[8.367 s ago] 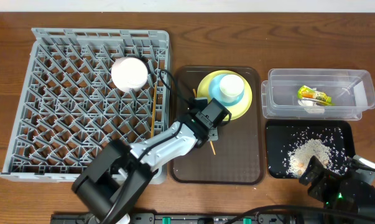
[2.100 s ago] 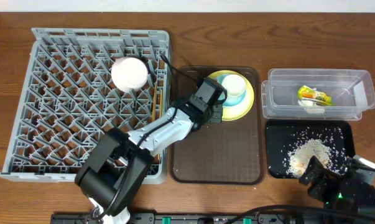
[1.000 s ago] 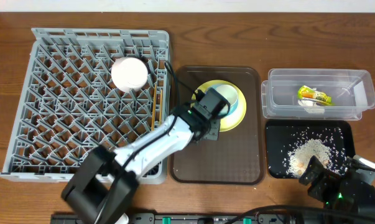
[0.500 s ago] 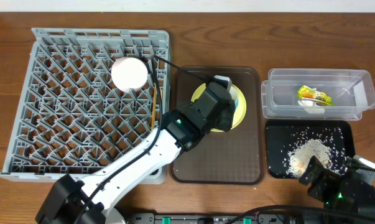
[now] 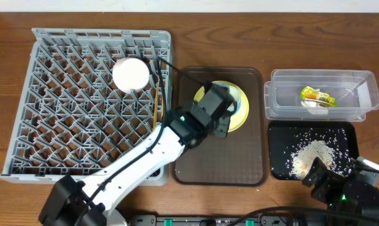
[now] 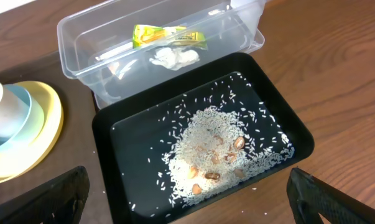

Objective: Sort waste into correct bins and load items into the dishwasher
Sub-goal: 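Lower the left gripper onto the white cup and grip it, then lift the white cup with the left gripper and carry it to the rack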

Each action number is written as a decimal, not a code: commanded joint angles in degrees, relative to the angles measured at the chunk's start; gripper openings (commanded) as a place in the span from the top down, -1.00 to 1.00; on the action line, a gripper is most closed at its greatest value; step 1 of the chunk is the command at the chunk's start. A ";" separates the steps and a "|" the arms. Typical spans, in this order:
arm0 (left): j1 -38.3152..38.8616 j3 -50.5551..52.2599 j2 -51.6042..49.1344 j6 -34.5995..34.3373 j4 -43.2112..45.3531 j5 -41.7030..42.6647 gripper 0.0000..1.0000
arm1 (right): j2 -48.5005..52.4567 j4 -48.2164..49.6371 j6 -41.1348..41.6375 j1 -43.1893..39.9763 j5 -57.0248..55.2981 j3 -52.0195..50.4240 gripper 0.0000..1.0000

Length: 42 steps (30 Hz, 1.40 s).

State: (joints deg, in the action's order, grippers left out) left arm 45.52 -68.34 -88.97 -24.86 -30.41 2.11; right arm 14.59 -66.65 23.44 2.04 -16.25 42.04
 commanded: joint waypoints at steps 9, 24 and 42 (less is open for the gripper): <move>-0.59 -45.83 -14.45 11.96 -35.30 3.89 0.23 | -0.02 -0.07 0.28 -0.37 -0.39 0.22 -0.99; 1.62 -48.33 -31.01 6.14 -32.11 2.38 0.39 | -0.02 -0.07 0.28 -0.37 -0.39 0.22 -0.98; 3.06 -48.09 -40.06 6.12 -29.46 -12.04 0.38 | -0.02 -0.07 0.28 -0.37 -0.37 0.22 -0.99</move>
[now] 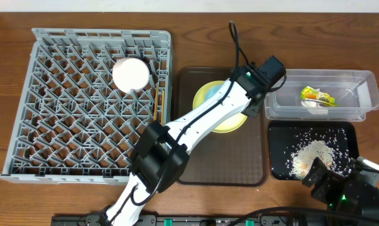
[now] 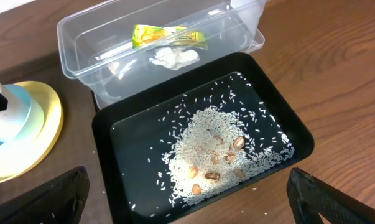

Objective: Sort waste into correct bins and load items into the dishwasher
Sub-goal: 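Lift the white cup with the left gripper and carry it to the rack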

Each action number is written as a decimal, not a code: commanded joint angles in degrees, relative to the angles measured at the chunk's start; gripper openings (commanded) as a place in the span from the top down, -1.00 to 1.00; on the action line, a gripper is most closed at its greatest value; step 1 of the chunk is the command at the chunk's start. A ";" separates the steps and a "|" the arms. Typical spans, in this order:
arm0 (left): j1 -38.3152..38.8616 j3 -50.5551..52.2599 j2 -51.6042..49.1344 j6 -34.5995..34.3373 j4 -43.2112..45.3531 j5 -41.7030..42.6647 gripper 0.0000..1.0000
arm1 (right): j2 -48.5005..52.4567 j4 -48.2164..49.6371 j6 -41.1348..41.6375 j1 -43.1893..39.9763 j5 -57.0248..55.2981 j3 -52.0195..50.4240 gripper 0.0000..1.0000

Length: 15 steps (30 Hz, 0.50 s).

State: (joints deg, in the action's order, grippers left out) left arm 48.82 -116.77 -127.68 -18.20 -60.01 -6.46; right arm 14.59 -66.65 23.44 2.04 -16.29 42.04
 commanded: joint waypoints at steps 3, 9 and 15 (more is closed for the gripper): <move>-0.24 0.37 -2.01 -0.57 0.24 -3.43 0.38 | -0.02 -0.07 0.28 -0.37 -0.35 0.22 -0.99; -0.20 1.92 -3.19 -0.98 0.59 -3.26 0.40 | -0.02 -0.07 0.28 -0.37 -0.33 0.22 -0.98; -0.26 2.29 -3.80 -0.98 1.07 -3.28 0.46 | -0.02 -0.09 0.28 -0.37 -0.22 0.20 -0.99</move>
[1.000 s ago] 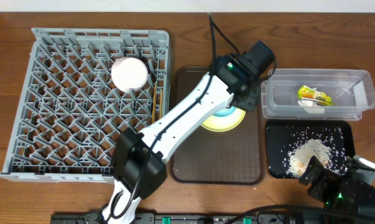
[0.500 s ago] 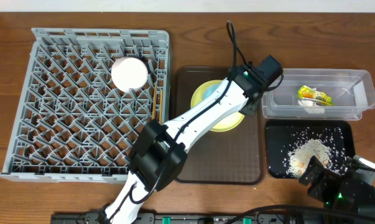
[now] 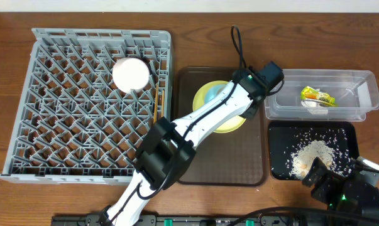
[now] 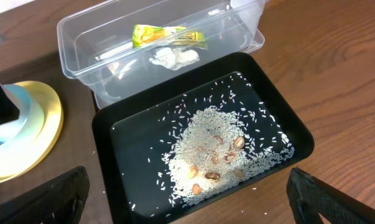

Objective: Sort waste into correct bins and load items into the dishwasher
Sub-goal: 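Lift the white cup with the left gripper and carry it to the rack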

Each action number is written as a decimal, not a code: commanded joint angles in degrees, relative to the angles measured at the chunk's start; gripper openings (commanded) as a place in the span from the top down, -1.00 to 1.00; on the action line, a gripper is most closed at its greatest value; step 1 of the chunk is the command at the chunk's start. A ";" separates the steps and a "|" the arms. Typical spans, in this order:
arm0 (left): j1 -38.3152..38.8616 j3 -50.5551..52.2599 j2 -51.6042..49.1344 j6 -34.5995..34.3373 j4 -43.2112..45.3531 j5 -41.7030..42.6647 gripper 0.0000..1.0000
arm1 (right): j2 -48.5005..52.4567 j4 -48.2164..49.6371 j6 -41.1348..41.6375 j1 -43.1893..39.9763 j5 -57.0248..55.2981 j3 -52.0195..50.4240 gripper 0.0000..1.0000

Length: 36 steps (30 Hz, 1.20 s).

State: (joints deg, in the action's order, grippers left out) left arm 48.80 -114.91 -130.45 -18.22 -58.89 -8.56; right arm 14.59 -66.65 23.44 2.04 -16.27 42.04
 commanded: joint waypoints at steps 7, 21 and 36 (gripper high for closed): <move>-0.24 0.42 -0.90 -0.94 -0.74 -6.43 0.85 | -0.02 -0.07 0.28 -0.37 -0.20 0.20 -0.98; -2.05 -0.42 22.49 0.81 -7.06 -1.64 0.85 | -0.02 -0.07 0.26 -0.37 -0.20 0.20 -0.98; -38.18 -0.17 45.77 24.55 -29.40 50.18 0.85 | -0.02 -0.07 0.28 -0.37 -0.20 0.20 -0.99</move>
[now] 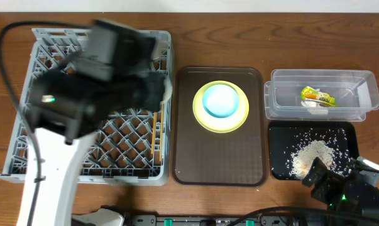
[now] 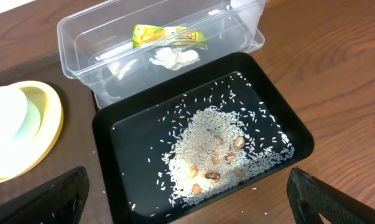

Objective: Sort waste into correct bins and load items into the dishwasher
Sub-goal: 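Lift the white cup with the left gripper and carry it to the rack, then lower the white cup into the dish rack and release it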

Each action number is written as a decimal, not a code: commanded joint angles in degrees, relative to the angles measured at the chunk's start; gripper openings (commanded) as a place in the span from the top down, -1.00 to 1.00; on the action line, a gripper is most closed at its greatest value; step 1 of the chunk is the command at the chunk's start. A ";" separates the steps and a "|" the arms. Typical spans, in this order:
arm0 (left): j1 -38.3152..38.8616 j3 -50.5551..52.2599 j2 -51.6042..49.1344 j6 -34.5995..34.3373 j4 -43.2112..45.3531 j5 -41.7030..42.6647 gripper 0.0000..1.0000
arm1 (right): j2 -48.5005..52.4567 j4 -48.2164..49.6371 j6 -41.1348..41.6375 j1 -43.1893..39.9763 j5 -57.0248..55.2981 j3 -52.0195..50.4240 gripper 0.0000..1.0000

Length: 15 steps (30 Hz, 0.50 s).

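Note:
My left arm (image 1: 95,75) is raised close to the overhead camera, a big blur over the upper part of the grey dish rack (image 1: 26,144); its fingers cannot be made out. A light blue bowl (image 1: 220,100) sits on a yellow plate (image 1: 241,116) on the brown tray (image 1: 220,157). The bowl (image 2: 4,130) and plate (image 2: 41,118) also show at the left edge of the right wrist view. My right gripper (image 2: 187,208) rests open at the near edge of the black tray (image 2: 143,124) of rice and nuts (image 2: 215,152).
A clear bin (image 1: 359,94) behind the black tray holds a yellow wrapper (image 2: 168,36) and a white crumpled piece (image 2: 173,57). A thin stick (image 1: 155,129) lies in the rack's right side. Bare wooden table surrounds everything.
My left arm was stretched across the plate with its gripper by the clear bin's left end. Now it is over the dish rack, and the bowl and plate are uncovered. The right gripper has not moved.
First my left gripper was over the bowl on the yellow plate, and a white cup stood in the rack. Then it was at the plate's right edge beside the clear bin, twice. Now the arm covers the rack's top, hiding the cup's spot. The bin's contents look unchanged.

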State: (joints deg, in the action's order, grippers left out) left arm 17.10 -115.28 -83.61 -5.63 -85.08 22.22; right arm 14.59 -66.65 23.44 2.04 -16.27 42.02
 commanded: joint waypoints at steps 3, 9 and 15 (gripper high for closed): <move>-12.92 2.78 -1.60 20.50 -7.04 28.50 0.85 | -0.02 -0.07 0.28 -0.37 -0.20 0.22 -0.99; -23.02 17.18 -1.70 32.94 -5.66 44.22 0.85 | -0.02 -0.07 0.28 -0.37 -0.20 0.22 -0.99; -32.20 34.45 -3.10 35.19 5.27 54.93 0.85 | -0.02 -0.07 0.28 -0.37 -0.20 0.24 -0.98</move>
State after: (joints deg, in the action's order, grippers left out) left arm -11.42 -86.96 -85.54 24.49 -82.94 65.87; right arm 14.59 -66.65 23.44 2.07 -16.27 42.02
